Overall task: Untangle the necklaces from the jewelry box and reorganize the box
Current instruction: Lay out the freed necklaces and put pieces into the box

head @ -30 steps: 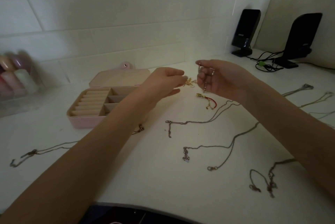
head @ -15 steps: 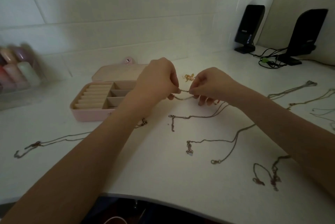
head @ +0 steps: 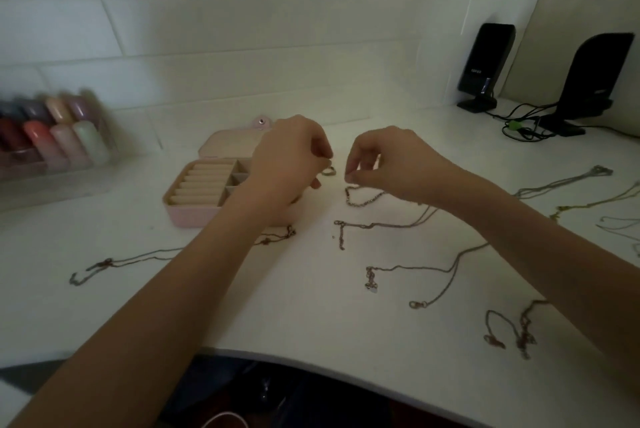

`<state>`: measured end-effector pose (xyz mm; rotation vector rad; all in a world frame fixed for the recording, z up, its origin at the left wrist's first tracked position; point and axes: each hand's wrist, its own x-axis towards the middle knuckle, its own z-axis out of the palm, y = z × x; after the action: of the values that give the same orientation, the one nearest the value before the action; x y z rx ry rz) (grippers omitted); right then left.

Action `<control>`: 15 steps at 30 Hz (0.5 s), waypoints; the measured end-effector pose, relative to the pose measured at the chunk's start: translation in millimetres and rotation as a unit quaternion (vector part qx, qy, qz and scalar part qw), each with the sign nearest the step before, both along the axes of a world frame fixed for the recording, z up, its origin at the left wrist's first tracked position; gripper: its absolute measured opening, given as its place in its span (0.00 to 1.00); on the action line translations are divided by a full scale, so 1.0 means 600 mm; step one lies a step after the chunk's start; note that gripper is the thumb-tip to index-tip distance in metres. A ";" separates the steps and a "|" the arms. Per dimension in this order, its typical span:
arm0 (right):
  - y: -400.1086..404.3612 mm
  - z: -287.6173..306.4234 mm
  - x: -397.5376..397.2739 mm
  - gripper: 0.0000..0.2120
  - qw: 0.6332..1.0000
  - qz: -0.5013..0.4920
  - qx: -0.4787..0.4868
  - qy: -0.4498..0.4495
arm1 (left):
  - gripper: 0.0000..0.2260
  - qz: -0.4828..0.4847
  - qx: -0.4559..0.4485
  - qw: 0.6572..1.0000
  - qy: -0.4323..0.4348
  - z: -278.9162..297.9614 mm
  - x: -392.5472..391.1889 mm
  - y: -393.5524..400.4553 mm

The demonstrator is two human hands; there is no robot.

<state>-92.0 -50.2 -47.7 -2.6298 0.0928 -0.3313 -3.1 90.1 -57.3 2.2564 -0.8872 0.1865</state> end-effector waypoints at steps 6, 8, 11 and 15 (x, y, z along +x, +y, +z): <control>0.108 -0.007 -0.018 0.07 0.982 0.141 -0.124 0.024 | 0.01 0.012 -0.047 0.993 -0.104 -0.017 -0.007 0.113; 0.126 -0.015 -0.019 0.10 0.973 0.122 -0.195 0.017 | 0.02 0.021 -0.064 0.989 -0.133 -0.039 -0.014 0.141; 0.144 -0.027 -0.021 0.12 0.957 0.114 -0.267 -0.016 | 0.05 0.018 -0.105 0.974 -0.201 -0.061 -0.028 0.169; 0.153 -0.045 -0.020 0.13 0.940 0.100 -0.323 -0.040 | 0.06 0.021 -0.134 0.945 -0.296 -0.068 -0.046 0.177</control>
<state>-103.7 41.7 -74.6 -3.2274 -0.3722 -0.4576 -30.7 196.4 -98.4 1.9802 -1.0363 0.9857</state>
